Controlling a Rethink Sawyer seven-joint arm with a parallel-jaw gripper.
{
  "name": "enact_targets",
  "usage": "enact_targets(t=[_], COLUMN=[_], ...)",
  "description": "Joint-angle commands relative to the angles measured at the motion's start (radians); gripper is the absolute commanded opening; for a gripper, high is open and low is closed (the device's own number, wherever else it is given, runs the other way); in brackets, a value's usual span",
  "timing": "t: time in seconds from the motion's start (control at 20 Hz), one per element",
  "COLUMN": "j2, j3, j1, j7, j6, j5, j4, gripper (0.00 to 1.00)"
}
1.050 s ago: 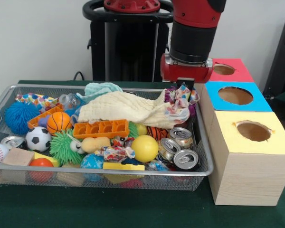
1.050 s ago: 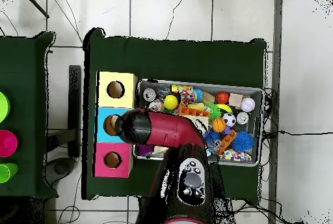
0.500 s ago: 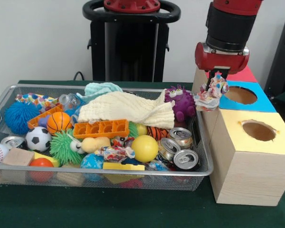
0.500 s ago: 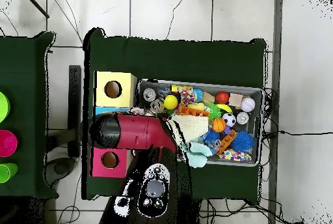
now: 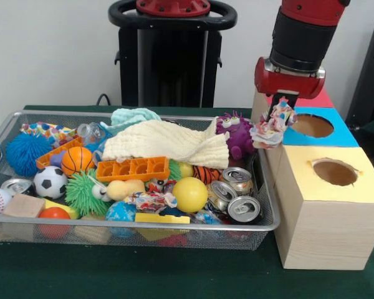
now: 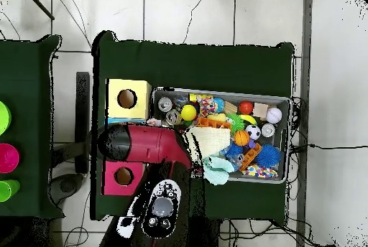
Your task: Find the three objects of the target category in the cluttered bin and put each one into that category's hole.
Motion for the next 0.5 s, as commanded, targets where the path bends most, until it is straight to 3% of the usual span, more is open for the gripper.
enact_targets(t=[0.05,0.5], j2=[0.09,0.056], j3=[0.073,0.06], j1=[0.034,0.034], j7=[0.292,0.274], j6=[0.035,0.085], j5=[0.085,0.075], j4=[-0.098,-0.109], gripper=[0.0,0.0])
